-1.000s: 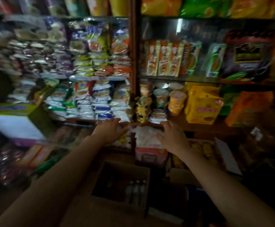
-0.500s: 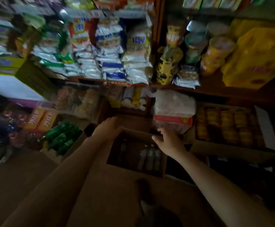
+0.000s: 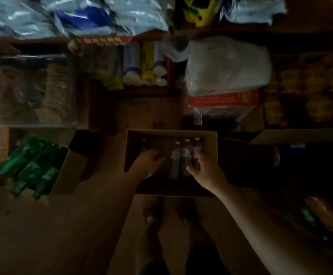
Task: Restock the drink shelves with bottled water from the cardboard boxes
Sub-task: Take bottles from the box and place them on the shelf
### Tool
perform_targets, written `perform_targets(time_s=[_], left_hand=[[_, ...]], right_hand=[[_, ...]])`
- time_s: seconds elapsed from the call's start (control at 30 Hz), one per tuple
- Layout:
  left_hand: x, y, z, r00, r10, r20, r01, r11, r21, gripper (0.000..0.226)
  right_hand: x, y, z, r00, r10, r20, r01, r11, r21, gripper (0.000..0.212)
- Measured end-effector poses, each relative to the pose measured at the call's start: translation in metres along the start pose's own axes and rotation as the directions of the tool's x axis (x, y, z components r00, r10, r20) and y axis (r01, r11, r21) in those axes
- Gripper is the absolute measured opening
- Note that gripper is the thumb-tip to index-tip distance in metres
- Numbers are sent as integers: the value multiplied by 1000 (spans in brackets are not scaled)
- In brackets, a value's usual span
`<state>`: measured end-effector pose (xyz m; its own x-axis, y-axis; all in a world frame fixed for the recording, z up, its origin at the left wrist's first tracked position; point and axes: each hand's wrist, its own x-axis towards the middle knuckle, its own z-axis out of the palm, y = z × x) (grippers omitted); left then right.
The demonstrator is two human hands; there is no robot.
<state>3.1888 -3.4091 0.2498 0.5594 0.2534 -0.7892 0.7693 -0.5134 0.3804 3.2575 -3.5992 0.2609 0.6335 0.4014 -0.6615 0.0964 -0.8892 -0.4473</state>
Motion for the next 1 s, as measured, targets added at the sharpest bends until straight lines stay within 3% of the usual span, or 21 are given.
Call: perform_targets(time_s=[0.2, 0.33, 0.5, 0.63, 0.7, 0.83, 1.0], left_hand=[[115, -39, 71, 987, -1, 163, 3, 1000, -11, 43], [186, -65, 115, 986, -47, 160, 55, 997, -45, 37], [258, -91, 165, 980, -81, 183, 103, 987, -119, 37], [295, -102, 201, 966, -75, 245, 136, 961, -240, 39], [311, -106, 219, 976, -82, 202, 144, 939, -313, 44], [339, -122, 259, 974, -112, 197, 173, 930, -324, 39], [336, -118, 258, 982, -85, 170, 142, 920, -365, 45]], right_hand=[[84, 55, 86, 979, 185, 84, -197, 965, 170, 52], [133, 87, 125, 954, 272, 127, -300, 889, 346, 53], [172, 118, 166, 946, 300, 120, -318, 800, 509, 27], [195, 134, 186, 928, 346, 137, -344, 657, 671, 30], [205, 145, 195, 924, 351, 153, -350, 613, 708, 22], [214, 159, 204, 911, 379, 164, -369, 567, 736, 32], [222, 166, 204, 916, 372, 151, -362, 602, 712, 23]])
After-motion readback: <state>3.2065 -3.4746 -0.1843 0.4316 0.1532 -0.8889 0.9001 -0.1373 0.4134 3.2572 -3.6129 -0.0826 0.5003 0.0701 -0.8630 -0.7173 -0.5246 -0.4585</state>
